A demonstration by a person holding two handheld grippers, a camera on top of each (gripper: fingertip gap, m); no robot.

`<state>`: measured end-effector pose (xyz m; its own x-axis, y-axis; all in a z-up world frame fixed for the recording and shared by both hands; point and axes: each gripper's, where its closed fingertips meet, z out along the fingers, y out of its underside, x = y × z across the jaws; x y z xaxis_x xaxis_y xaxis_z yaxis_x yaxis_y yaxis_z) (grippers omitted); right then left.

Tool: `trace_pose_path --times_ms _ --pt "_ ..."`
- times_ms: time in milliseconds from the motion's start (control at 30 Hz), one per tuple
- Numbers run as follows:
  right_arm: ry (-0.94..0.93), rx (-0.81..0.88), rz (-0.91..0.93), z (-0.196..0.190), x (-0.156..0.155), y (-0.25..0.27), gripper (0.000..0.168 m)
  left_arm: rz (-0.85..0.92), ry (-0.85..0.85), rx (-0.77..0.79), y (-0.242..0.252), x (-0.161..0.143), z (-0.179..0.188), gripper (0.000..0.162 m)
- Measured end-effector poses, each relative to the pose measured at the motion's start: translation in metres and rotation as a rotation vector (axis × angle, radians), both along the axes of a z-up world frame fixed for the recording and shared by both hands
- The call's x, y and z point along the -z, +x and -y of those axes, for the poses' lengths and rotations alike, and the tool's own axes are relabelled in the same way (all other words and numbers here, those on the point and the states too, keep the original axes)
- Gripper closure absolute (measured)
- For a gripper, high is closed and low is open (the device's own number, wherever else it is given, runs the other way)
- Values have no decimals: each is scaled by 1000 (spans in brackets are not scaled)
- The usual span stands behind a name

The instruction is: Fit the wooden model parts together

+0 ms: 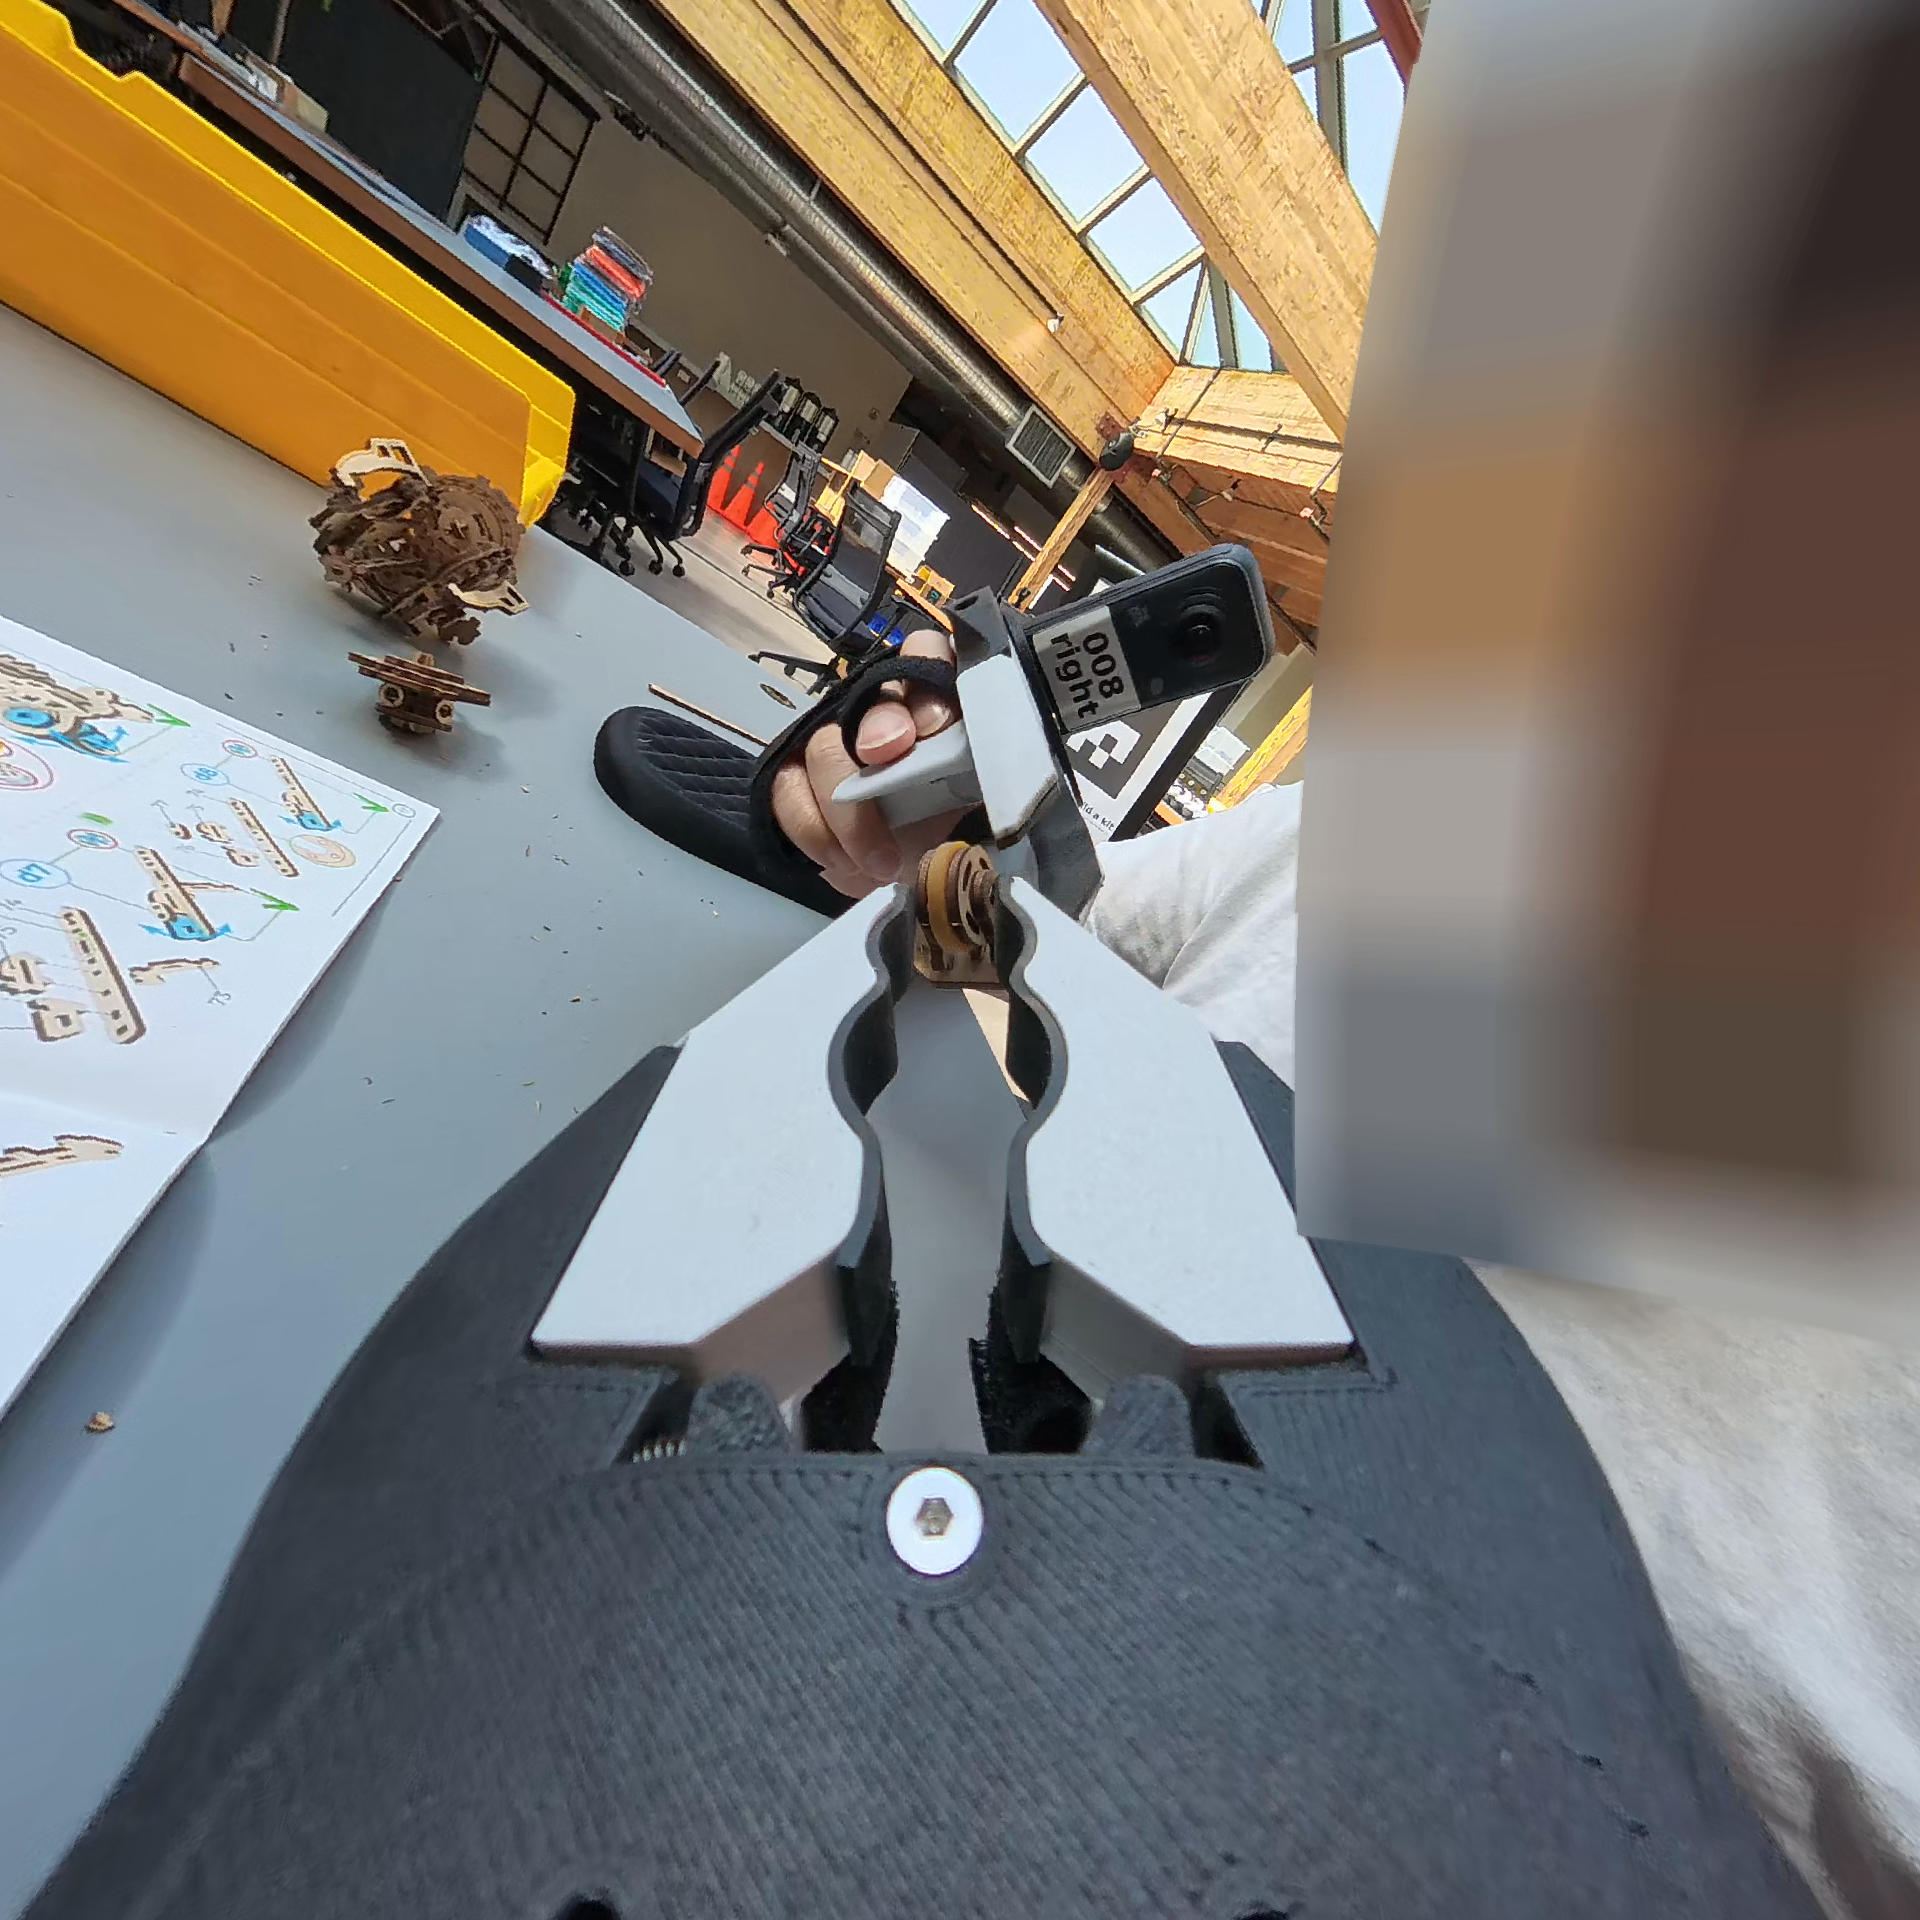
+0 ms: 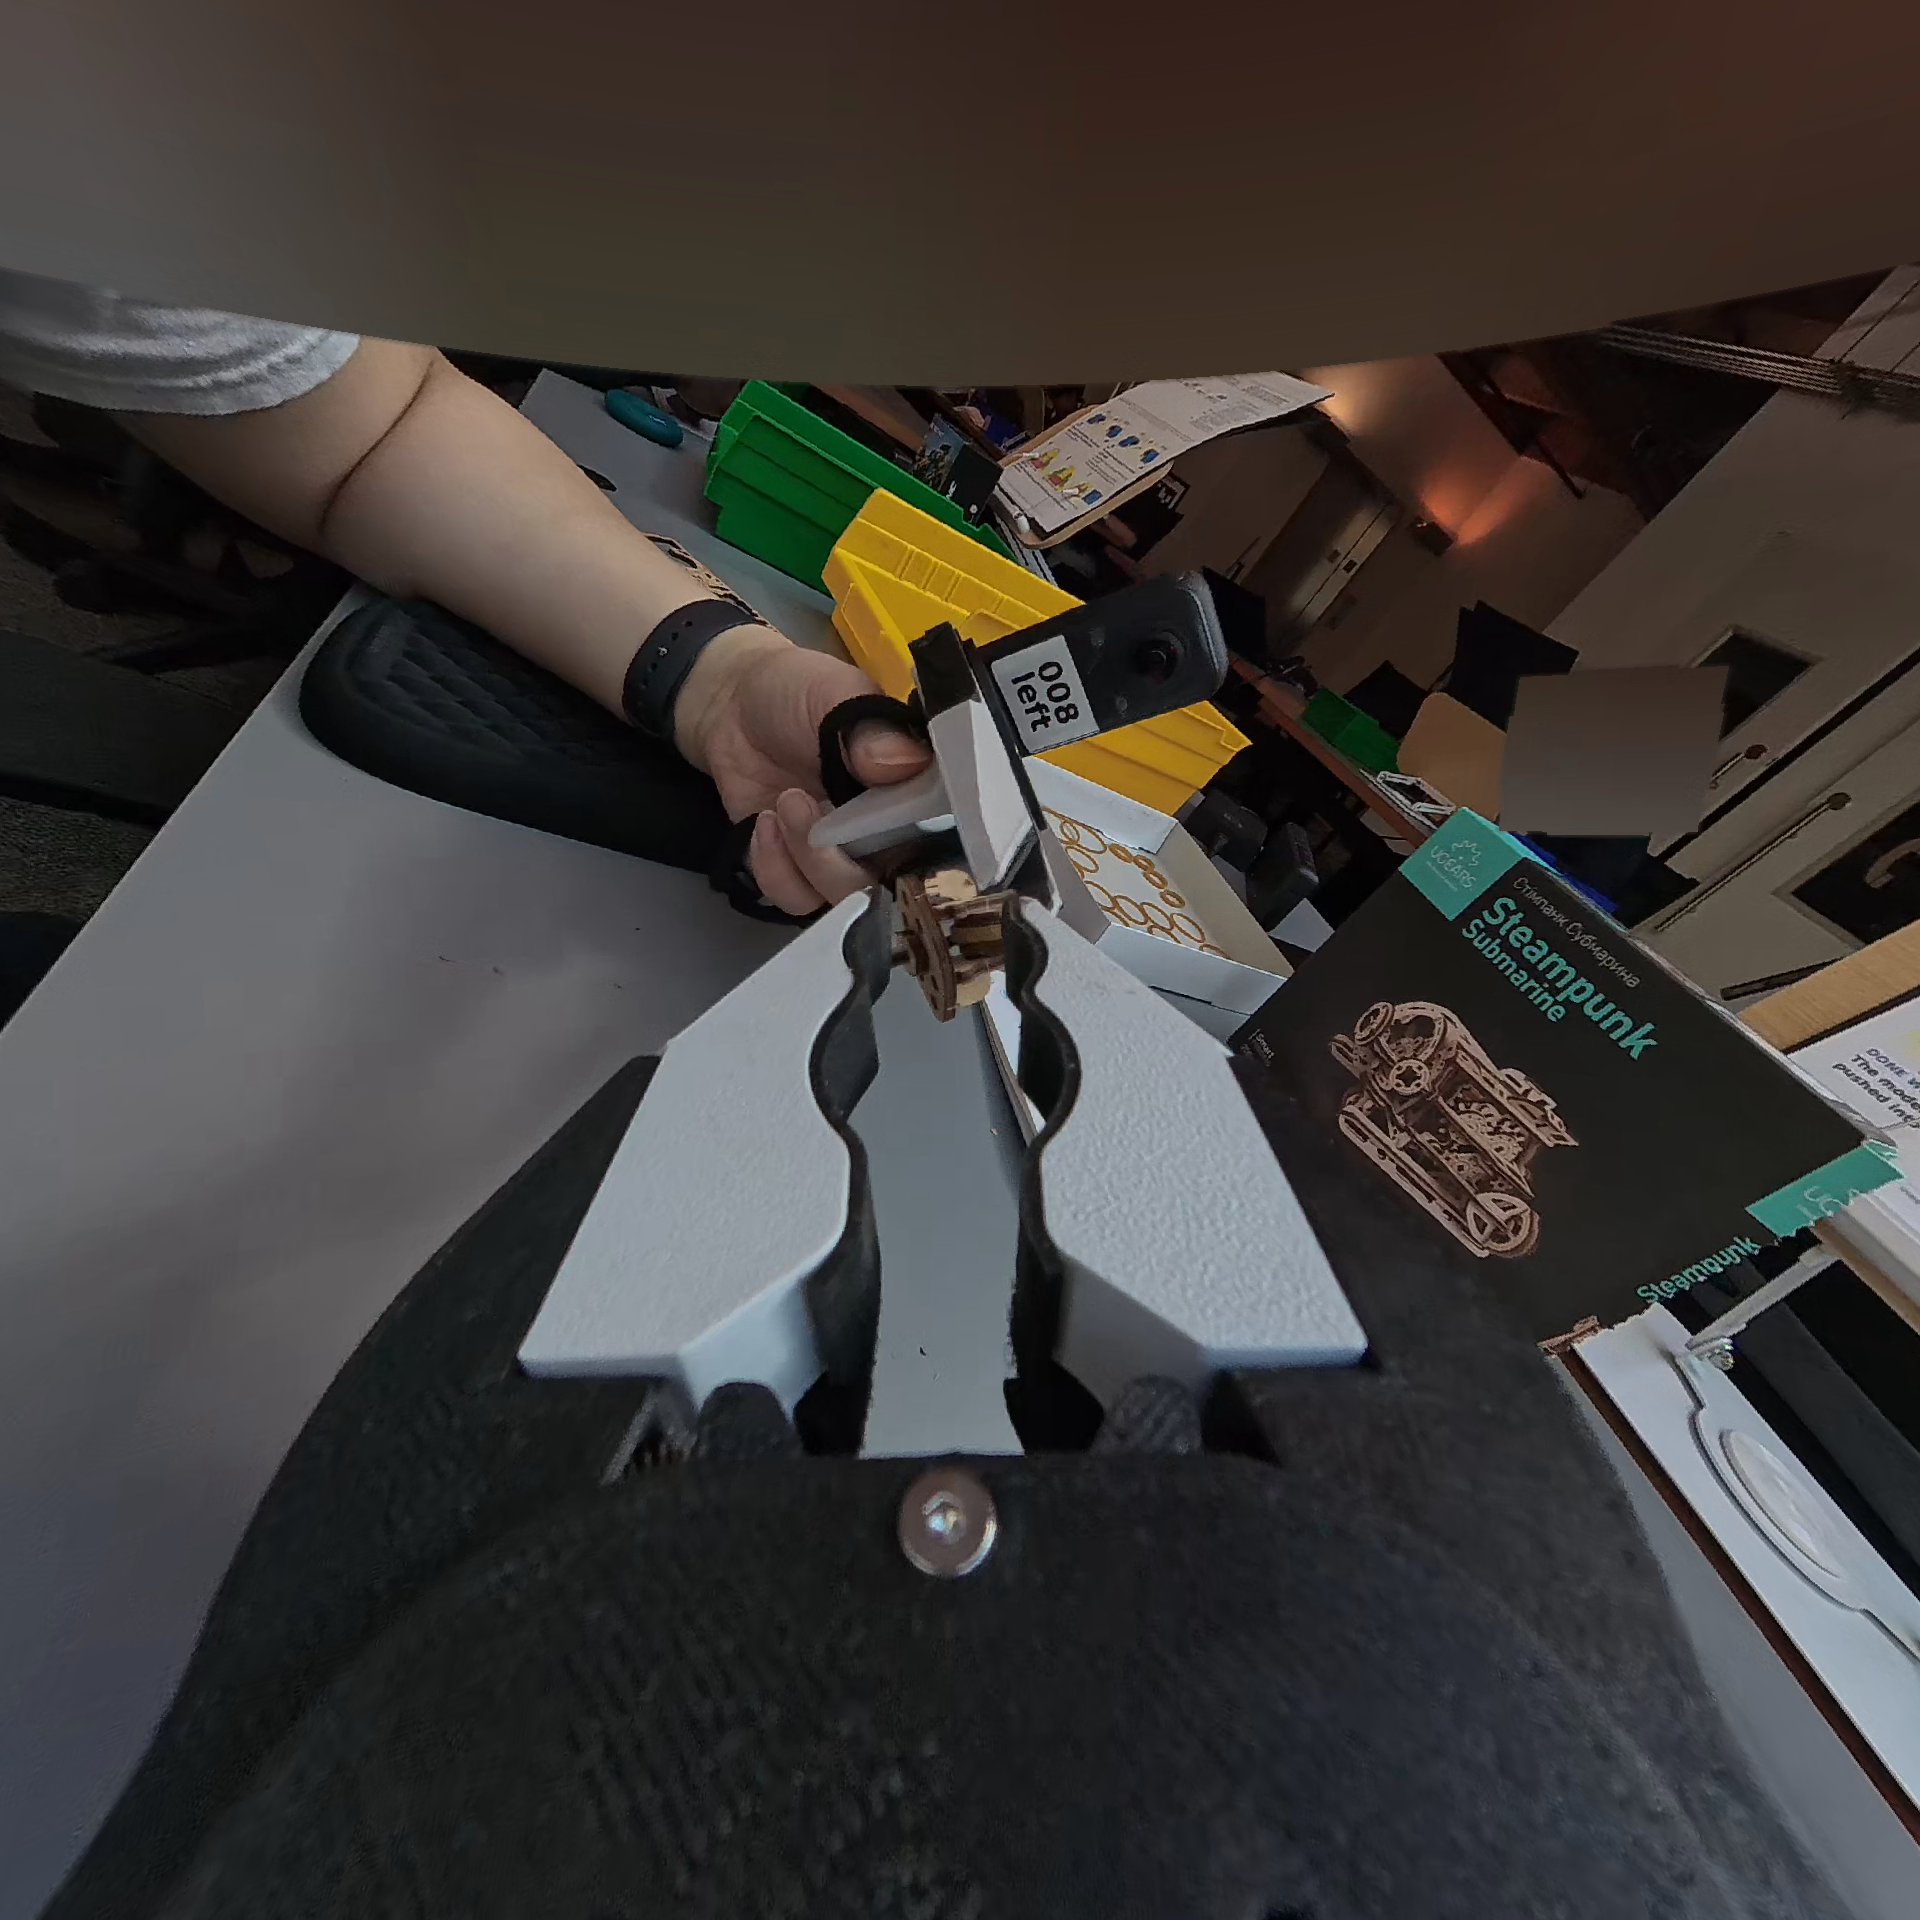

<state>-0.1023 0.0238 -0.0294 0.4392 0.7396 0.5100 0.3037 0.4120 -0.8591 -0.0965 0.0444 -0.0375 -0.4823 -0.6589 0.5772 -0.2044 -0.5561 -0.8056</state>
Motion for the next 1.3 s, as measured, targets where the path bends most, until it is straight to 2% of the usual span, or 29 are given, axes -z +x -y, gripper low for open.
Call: trace_pose_path --times_ms 33,367,567,1167,1233,1300 --pt "2 3 12 -1 2 0 148 -14 -6 4 1 2 0 150" --pt "87 31 226 -2 30 -7 147 -154 -33 16 9 27 5 150" --pt "79 31 255 -4 36 -7 156 -196 -38 7 11 34 4 150" --pt "1 21 342 -11 64 -2 157 -348 -22 -63 15 64 -2 150" --pt "-29 1 326 -10 64 -2 162 -358 -5 -66 15 66 -1 150" --pt "-22 95 328 -24 61 10 168 -364 21 19 13 67 17 150"
